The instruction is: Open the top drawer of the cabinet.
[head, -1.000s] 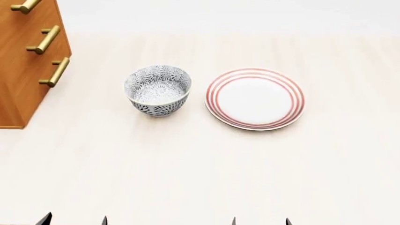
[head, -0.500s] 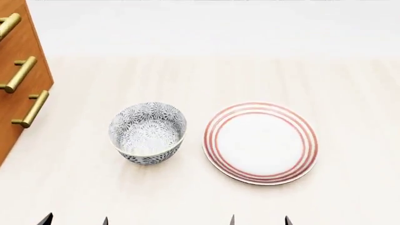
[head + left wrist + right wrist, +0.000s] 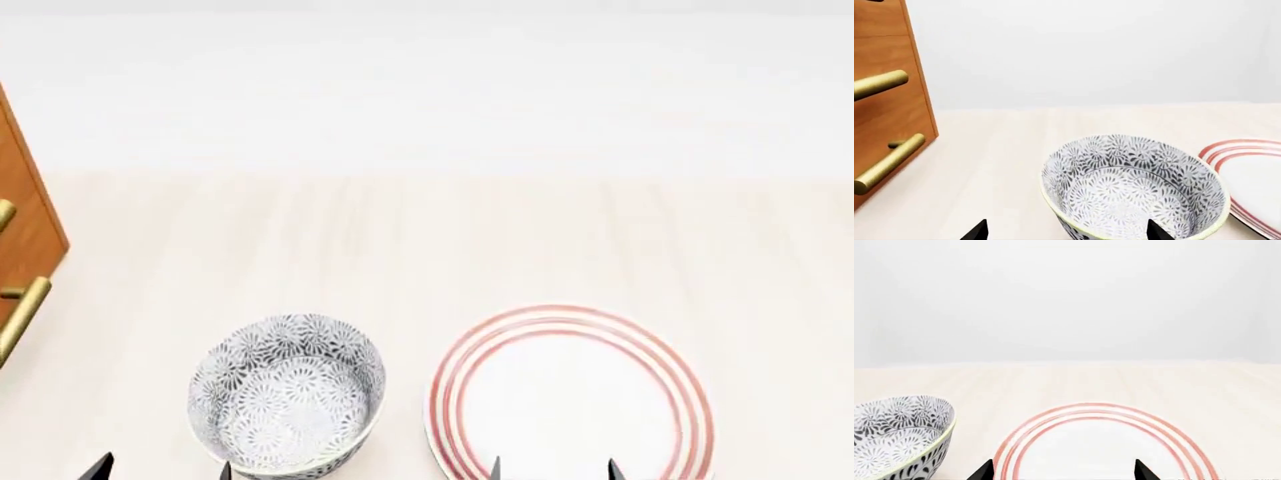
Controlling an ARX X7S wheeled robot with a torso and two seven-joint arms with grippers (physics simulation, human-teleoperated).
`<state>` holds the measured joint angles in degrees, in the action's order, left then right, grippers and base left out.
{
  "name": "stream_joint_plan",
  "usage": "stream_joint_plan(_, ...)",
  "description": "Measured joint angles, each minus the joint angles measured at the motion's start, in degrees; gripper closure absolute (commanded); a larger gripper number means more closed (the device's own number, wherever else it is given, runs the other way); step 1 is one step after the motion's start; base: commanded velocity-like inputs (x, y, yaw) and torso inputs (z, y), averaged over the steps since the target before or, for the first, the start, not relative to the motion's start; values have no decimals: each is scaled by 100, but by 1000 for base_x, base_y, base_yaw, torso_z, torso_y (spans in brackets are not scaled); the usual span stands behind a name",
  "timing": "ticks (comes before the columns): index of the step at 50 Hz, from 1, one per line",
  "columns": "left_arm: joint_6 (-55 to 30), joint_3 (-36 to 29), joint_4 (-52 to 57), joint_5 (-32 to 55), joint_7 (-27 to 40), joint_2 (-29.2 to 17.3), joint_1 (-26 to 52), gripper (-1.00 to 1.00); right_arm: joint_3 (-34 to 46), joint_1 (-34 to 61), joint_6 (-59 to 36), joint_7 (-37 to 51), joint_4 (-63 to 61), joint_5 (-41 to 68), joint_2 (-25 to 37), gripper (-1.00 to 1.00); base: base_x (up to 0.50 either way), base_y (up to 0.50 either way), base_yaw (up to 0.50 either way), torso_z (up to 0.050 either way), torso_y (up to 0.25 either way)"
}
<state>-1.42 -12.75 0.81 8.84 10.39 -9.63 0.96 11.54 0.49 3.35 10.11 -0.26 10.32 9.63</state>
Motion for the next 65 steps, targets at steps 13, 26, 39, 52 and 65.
stream_joint_plan(13,-4,-45,13,55,45,-41,-7,-100,44,-3,-2,51,-8,55,37,-100,500,0,0,0,0)
stream_joint_plan(26,8,-111,17,89,81,-63,-6,-100,96,-14,102,50,-20,98,99,-100,187,115,0,0,0)
stream_joint_plan(39,25,-160,3,114,119,-109,0,-100,185,-20,185,38,-33,108,141,-100,0,500,0,0,0)
stream_joint_plan(52,44,-199,-14,139,159,-156,7,-100,248,-17,206,59,-23,140,162,-100,0,410,0,0,0)
stream_joint_plan(65,48,-236,-41,159,212,-179,28,-100,278,-4,190,99,-2,189,193,-100,0,0,0,0,0)
